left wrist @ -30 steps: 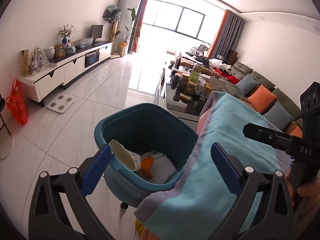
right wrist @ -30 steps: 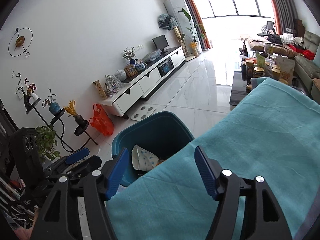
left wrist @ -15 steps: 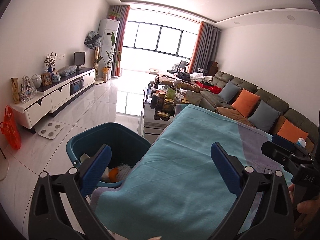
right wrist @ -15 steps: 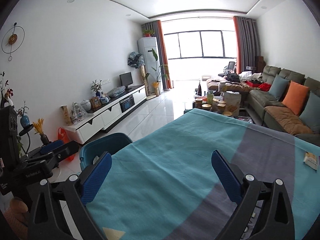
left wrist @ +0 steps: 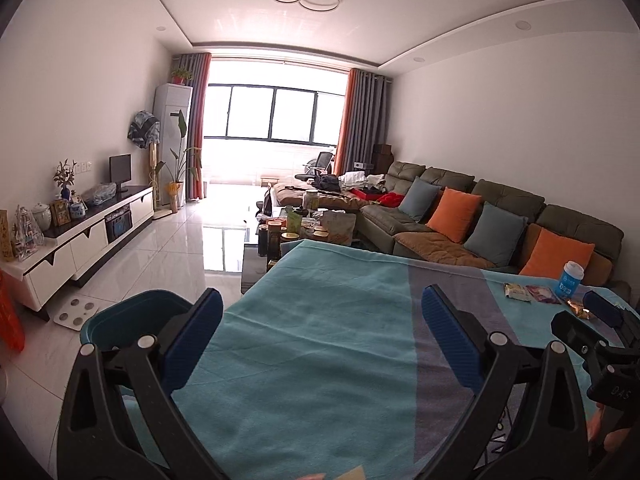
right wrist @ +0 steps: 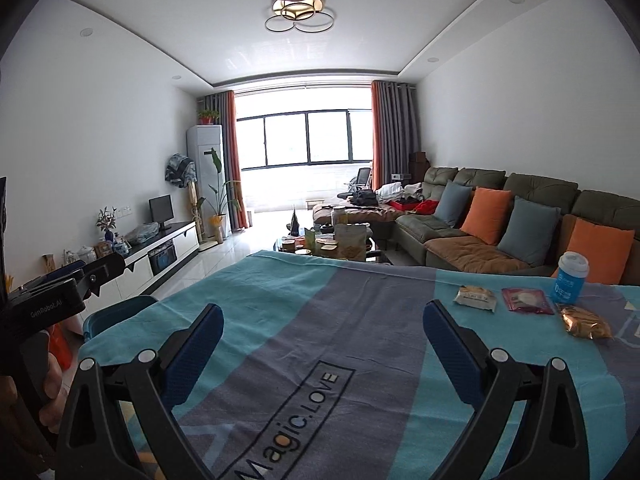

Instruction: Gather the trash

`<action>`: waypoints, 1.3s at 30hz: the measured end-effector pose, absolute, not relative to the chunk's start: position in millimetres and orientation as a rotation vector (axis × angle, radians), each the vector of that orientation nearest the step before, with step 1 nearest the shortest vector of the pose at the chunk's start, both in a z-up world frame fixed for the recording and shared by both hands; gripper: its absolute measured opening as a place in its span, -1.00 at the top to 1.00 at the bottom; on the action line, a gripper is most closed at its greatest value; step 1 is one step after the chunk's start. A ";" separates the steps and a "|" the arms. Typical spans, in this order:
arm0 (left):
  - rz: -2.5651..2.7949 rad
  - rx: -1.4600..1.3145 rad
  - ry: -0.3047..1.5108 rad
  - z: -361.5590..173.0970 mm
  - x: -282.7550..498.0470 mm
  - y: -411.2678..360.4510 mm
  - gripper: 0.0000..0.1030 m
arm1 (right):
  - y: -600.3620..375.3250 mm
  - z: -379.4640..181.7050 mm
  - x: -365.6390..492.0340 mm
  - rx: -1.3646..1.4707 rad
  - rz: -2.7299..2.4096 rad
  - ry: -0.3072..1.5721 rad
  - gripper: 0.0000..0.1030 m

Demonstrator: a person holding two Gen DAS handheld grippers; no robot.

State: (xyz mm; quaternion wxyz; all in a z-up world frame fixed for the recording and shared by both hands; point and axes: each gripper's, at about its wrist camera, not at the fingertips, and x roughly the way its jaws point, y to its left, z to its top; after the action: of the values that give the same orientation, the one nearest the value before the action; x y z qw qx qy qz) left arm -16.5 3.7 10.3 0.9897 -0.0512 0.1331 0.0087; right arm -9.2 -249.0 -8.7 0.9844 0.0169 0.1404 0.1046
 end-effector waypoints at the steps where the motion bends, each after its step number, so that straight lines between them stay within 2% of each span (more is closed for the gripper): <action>1: 0.011 -0.092 0.259 10.4 -17.5 -2.8 -0.90 | -254.1 -9.1 -11.5 0.037 0.191 0.281 -0.87; 17: -0.085 -0.021 0.176 9.2 -27.5 -69.7 -0.89 | -294.2 -5.2 -40.0 0.076 0.052 0.224 -0.87; 39: -0.099 -0.012 0.151 9.8 -38.0 -75.0 -0.90 | -304.3 -0.3 -58.2 0.087 0.021 0.193 -0.87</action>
State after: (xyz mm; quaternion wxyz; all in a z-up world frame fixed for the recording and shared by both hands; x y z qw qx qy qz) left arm -38.0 -75.0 9.8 0.9959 -0.0059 0.0754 -0.0495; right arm -58.2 -304.3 -0.3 0.9943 0.0433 0.0964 0.0105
